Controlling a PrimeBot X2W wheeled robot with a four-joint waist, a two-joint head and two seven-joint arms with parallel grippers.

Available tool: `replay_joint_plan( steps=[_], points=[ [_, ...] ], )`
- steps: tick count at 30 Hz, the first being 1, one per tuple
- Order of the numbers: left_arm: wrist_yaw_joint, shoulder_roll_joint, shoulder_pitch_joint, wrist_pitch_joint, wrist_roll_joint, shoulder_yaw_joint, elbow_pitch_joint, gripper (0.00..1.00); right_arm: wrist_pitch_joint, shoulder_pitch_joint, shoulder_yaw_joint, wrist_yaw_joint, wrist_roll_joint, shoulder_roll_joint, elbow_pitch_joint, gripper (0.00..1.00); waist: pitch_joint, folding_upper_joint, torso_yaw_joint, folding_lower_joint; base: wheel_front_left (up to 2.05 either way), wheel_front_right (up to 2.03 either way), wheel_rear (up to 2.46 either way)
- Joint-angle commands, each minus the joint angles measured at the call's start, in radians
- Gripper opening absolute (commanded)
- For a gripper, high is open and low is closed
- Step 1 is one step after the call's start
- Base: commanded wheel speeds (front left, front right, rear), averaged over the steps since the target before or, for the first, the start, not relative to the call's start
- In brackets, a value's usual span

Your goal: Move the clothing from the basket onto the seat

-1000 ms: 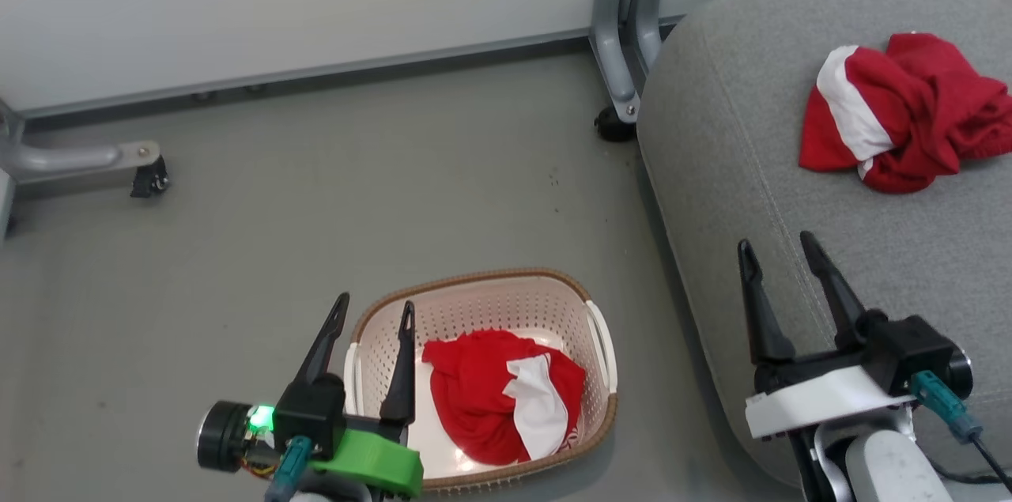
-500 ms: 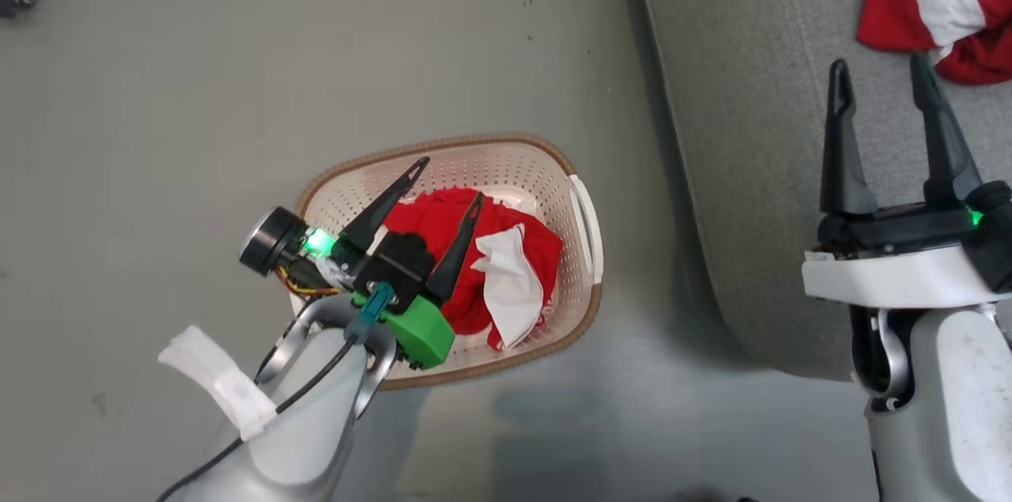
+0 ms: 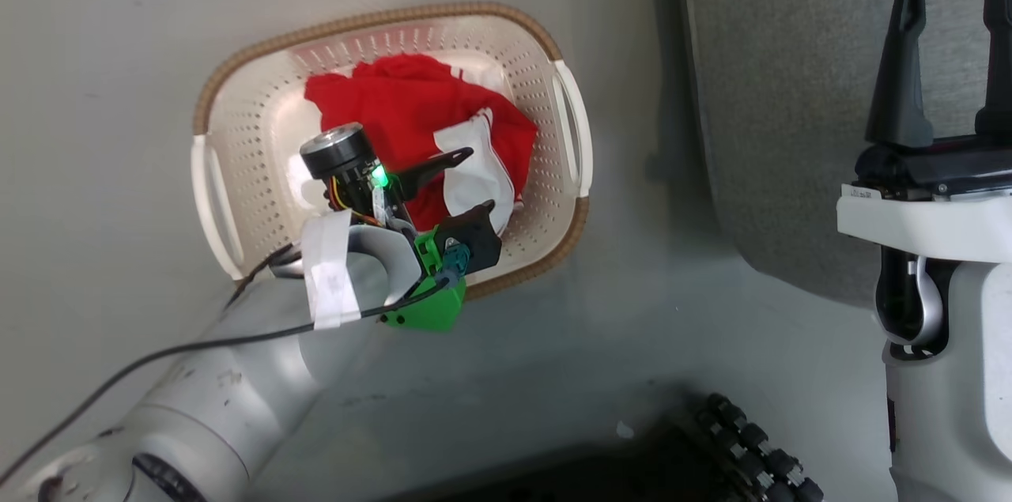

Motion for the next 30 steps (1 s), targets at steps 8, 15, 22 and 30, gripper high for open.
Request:
replay_joint_plan(
  steps=[8,15,22,30],
  points=[
    [-0.002,-0.008,-0.160,0.000,-0.074,-0.164,0.169,1.00,-0.003,-0.023,0.024,-0.001,0.016,-0.001,-0.005,1.00,0.171,0.0000,-0.077,-0.0003,0.00,0.00,0.00],
    [-0.002,-0.019,-0.207,0.000,-0.075,-0.202,0.256,1.00,-0.003,-0.035,0.032,-0.001,0.055,-0.001,-0.006,1.00,0.208,0.0000,-0.087,-0.0003,0.00,0.00,0.00],
    [0.001,-0.018,-0.252,0.000,-0.079,-0.208,0.290,0.40,-0.003,-0.050,0.047,-0.001,0.066,-0.001,-0.010,1.00,0.224,0.0000,-0.097,-0.0003,0.00,0.00,0.00],
    [0.025,-0.020,-0.244,0.000,-0.140,-0.164,0.242,0.00,-0.003,-0.040,0.045,-0.001,0.048,-0.001,-0.005,1.00,0.200,0.0000,-0.087,-0.0003,0.00,0.00,0.00]
  ],
)
